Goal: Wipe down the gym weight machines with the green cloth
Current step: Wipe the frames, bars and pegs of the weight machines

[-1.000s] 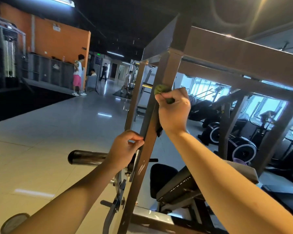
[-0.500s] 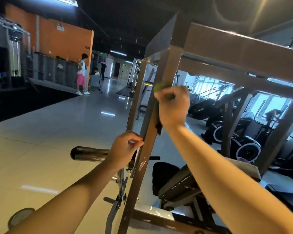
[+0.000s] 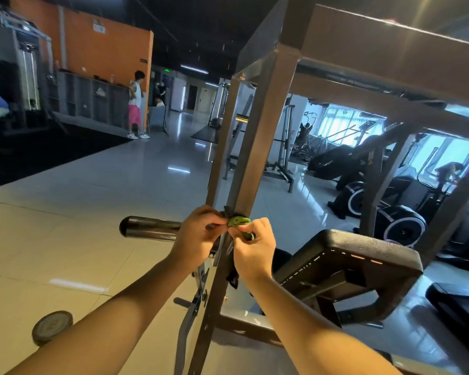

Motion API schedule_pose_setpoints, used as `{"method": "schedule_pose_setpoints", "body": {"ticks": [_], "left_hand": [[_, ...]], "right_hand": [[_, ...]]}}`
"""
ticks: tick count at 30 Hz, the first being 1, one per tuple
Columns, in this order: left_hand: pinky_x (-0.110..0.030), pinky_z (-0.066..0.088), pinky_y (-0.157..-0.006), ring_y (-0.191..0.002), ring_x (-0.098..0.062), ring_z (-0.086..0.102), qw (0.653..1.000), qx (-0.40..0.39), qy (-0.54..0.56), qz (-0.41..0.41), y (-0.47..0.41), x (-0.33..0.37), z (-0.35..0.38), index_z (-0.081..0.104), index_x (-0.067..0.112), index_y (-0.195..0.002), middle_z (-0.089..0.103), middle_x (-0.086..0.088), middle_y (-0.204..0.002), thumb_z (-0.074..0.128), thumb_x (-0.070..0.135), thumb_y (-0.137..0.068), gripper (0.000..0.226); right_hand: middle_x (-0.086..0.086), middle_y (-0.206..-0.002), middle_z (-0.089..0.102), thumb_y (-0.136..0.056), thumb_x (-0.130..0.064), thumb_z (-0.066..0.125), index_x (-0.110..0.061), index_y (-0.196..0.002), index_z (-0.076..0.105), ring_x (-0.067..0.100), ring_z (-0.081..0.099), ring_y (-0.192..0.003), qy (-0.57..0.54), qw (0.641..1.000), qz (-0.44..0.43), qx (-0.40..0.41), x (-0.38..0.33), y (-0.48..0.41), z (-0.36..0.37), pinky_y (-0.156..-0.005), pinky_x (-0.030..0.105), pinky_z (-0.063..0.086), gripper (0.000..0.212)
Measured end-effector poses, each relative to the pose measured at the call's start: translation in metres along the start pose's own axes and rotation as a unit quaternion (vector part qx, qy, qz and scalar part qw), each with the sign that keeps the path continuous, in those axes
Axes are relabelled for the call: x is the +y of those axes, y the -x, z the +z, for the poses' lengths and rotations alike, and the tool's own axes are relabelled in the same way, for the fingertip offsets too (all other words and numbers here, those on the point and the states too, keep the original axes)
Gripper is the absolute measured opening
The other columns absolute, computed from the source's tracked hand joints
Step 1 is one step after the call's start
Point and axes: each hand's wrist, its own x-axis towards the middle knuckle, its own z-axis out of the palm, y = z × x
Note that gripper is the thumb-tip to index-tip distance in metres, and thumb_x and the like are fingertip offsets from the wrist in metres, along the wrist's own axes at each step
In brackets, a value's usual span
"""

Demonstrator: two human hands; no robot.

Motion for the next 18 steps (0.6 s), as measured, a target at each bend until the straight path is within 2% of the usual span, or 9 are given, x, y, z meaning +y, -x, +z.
{"method": "schedule_pose_setpoints", "body": {"ticks": [3,5,8,11,12,14,16,18], "left_hand": [[-0.063,0.056,-0.085,-0.094,-0.035,0.069,0.999,0.007,0.044,0.007,0.006,-0.001,0.002,0.073,0.028,-0.103,0.066,-0.01,-0.102,0.072,0.04,-0.09,0.017],[-0.056,0.058,-0.087,-0.096,-0.025,0.071,0.999,0.018,0.038,-0.022,0.006,-0.002,0.007,0.074,0.017,-0.104,0.067,-0.006,-0.104,0.075,0.025,-0.089,0.017],[-0.044,0.061,-0.085,-0.093,-0.015,0.071,0.998,0.036,-0.024,-0.036,0.008,-0.01,0.013,0.074,0.008,-0.099,0.067,0.0,-0.102,0.076,0.009,-0.087,0.013],[-0.052,0.056,-0.092,-0.098,-0.034,0.069,0.999,0.041,0.014,0.007,0.016,-0.013,0.017,0.072,0.005,-0.099,0.063,-0.013,-0.108,0.071,0.009,-0.09,0.009],[-0.05,0.054,-0.094,-0.101,-0.037,0.066,0.999,0.043,0.021,0.002,0.02,-0.013,0.018,0.073,0.007,-0.097,0.063,-0.014,-0.109,0.069,0.008,-0.09,0.008],[-0.043,0.053,-0.093,-0.104,-0.027,0.062,0.997,0.061,-0.042,-0.032,0.023,-0.015,0.017,0.075,0.01,-0.095,0.064,-0.007,-0.109,0.069,0.007,-0.089,0.009],[-0.049,0.055,-0.084,-0.099,-0.026,0.063,0.996,0.061,-0.064,0.013,0.02,-0.022,0.019,0.076,0.007,-0.094,0.064,-0.007,-0.105,0.07,0.014,-0.09,0.01],[-0.054,0.056,-0.077,-0.095,-0.03,0.063,0.997,0.06,-0.05,0.03,0.019,-0.028,0.021,0.075,0.003,-0.095,0.064,-0.009,-0.104,0.07,0.023,-0.092,0.021]], "right_hand": [[-0.005,-0.088,0.058,-0.082,0.0,0.079,-0.016,-0.077,0.068,-0.003,0.056,-0.087,0.024,0.998,-0.05,0.033,-0.028,-0.034,-0.006,-0.073,0.007,0.046,0.02],[-0.007,-0.091,0.059,-0.083,-0.012,0.081,-0.021,-0.076,0.066,-0.006,0.058,-0.087,0.0,0.996,-0.064,0.06,-0.059,-0.067,-0.011,-0.073,0.007,0.047,0.019],[-0.002,-0.09,0.058,-0.081,-0.008,0.083,-0.015,-0.073,0.063,-0.004,0.056,-0.078,-0.048,0.986,-0.105,0.116,-0.074,-0.084,-0.012,-0.07,0.009,0.046,0.023],[0.001,-0.089,0.056,-0.084,0.003,0.076,-0.01,-0.076,0.058,-0.001,0.055,-0.081,-0.066,0.989,-0.08,0.102,-0.042,-0.054,-0.003,-0.072,0.012,0.045,0.023],[0.001,-0.087,0.054,-0.082,0.01,0.07,-0.012,-0.074,0.055,-0.001,0.053,-0.08,-0.056,0.992,-0.073,0.089,-0.026,-0.038,0.001,-0.072,0.011,0.044,0.028],[-0.001,-0.084,0.05,-0.08,0.018,0.062,-0.02,-0.071,0.048,0.001,0.05,-0.078,-0.035,0.998,-0.022,0.044,0.003,-0.001,0.007,-0.071,0.011,0.041,0.041],[-0.004,-0.086,0.053,-0.085,0.014,0.063,-0.025,-0.072,0.049,0.003,0.053,-0.082,-0.029,0.998,0.059,0.005,0.02,0.027,0.011,-0.072,0.013,0.043,0.043],[-0.005,-0.086,0.055,-0.088,0.006,0.068,-0.025,-0.072,0.052,0.004,0.054,-0.083,-0.008,0.995,0.095,-0.024,0.028,0.033,0.011,-0.071,0.013,0.044,0.038]]}}
